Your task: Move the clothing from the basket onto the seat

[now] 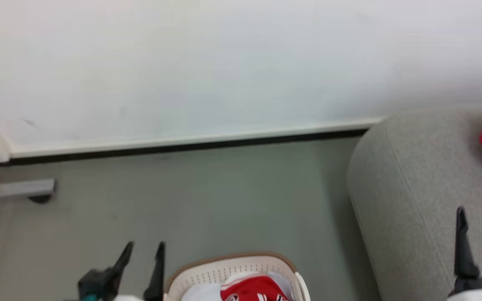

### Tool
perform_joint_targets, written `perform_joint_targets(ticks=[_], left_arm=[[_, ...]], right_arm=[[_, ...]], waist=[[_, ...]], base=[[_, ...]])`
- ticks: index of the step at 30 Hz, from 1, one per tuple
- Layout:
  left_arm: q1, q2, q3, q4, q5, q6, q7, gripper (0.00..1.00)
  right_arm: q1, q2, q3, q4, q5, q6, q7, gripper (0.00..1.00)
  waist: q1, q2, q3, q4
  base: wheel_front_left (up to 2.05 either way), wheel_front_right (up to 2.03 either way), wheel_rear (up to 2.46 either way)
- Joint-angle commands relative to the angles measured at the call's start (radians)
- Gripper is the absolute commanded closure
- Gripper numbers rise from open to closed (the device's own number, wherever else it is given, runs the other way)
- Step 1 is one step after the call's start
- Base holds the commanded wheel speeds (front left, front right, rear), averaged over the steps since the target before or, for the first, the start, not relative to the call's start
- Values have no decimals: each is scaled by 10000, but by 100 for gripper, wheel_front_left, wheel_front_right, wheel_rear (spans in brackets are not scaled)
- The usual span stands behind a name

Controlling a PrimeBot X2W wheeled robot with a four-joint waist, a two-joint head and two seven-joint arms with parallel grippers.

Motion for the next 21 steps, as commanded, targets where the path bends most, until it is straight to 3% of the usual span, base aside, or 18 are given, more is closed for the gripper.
perform_joint_targets(ticks=[1,8,21], left_arm=[[583,82,256,-76,-99,172,-150,0],[1841,-84,1244,-786,-18,216,-241,0],[2761,-757,2419,-1380,718,-294,-241,0]], right_arm=[[598,74,126,-212,-75,-28,9,0],[1709,240,705,-402,48,-28,9,0],[1857,239,1384,-228,236,-29,9,0]], waist=[[4,0,-688,308],[4,0,-984,252],[4,0,-1163,282]], base=[[0,0,0],[0,0,0],[0,0,0]])
